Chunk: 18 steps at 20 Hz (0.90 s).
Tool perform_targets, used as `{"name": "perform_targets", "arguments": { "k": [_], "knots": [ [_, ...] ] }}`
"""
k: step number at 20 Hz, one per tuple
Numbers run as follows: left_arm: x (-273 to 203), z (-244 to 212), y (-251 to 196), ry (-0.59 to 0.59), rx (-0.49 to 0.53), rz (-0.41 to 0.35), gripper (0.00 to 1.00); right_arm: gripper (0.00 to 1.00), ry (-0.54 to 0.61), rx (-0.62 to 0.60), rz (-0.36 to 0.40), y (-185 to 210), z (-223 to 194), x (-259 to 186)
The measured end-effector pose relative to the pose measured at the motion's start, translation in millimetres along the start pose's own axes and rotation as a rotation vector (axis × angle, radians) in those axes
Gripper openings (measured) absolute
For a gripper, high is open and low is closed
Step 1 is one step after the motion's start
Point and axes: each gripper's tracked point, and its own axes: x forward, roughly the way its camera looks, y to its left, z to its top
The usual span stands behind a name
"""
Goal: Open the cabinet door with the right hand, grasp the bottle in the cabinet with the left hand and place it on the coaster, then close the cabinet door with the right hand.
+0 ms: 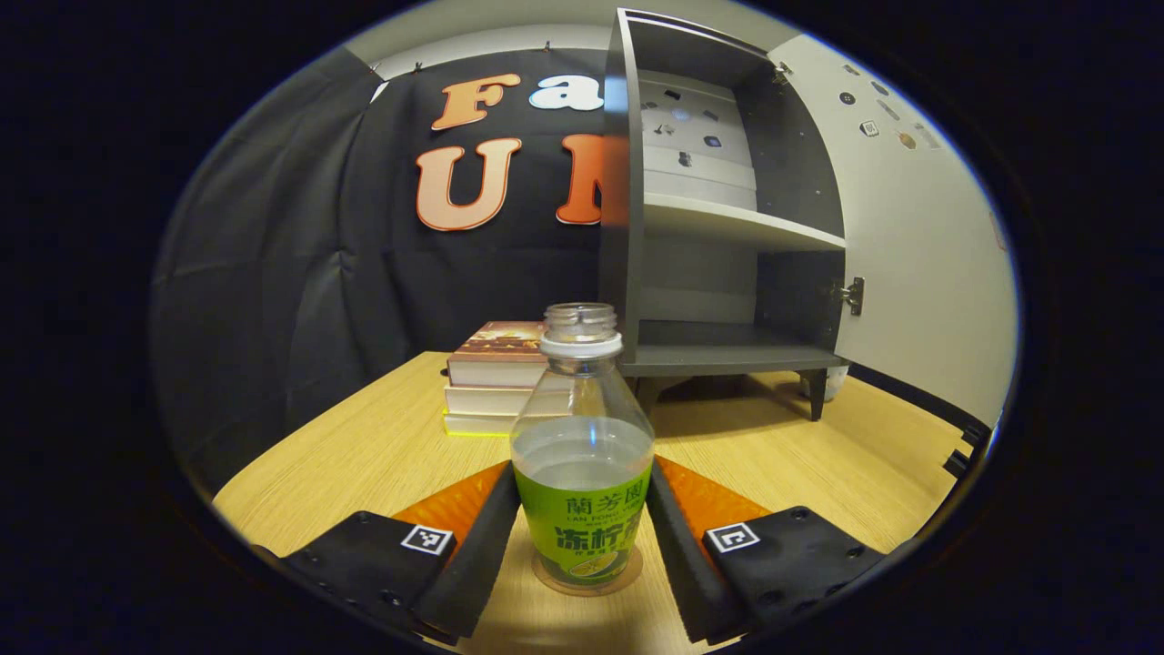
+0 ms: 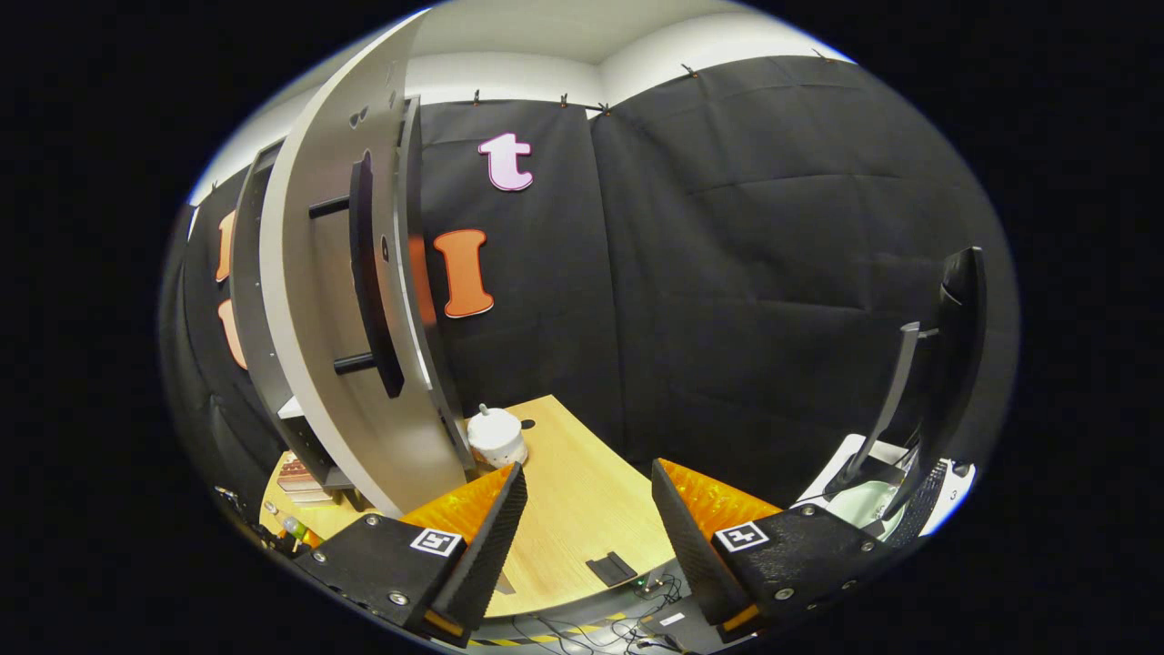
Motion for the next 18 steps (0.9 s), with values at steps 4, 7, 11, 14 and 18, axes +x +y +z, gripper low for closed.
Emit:
{"name": "perform_targets", "arguments": {
  "k": [4, 7, 11, 14, 18],
  "knots": [
    [1.1, 8.3, -1.3, -0.015, 0.008, -0.003, 0.9, 0.86, 0.003, 0.001, -0.003, -0.4, -0.9, 0.2],
    [2.7, 11.0, -3.1, -0.014, 0.018, -0.005, 0.9, 0.86, 0.013, 0.006, 0.0, 0.3, -3.1, -0.2],
    [2.0, 5.4, -6.3, 0.008, 0.032, -0.016, 0.9, 0.86, 0.023, 0.011, 0.004, 2.4, -4.3, -0.6],
    [-1.2, 6.9, -5.9, 0.009, 0.046, -0.008, 0.99, 0.86, 0.018, 0.009, 0.009, 3.5, -3.2, 1.1],
    [-8.7, 7.3, -2.3, 0.016, 0.064, 0.006, 0.99, 0.86, 0.023, 0.006, 0.018, 6.6, -4.1, 2.0]
  ]
}}
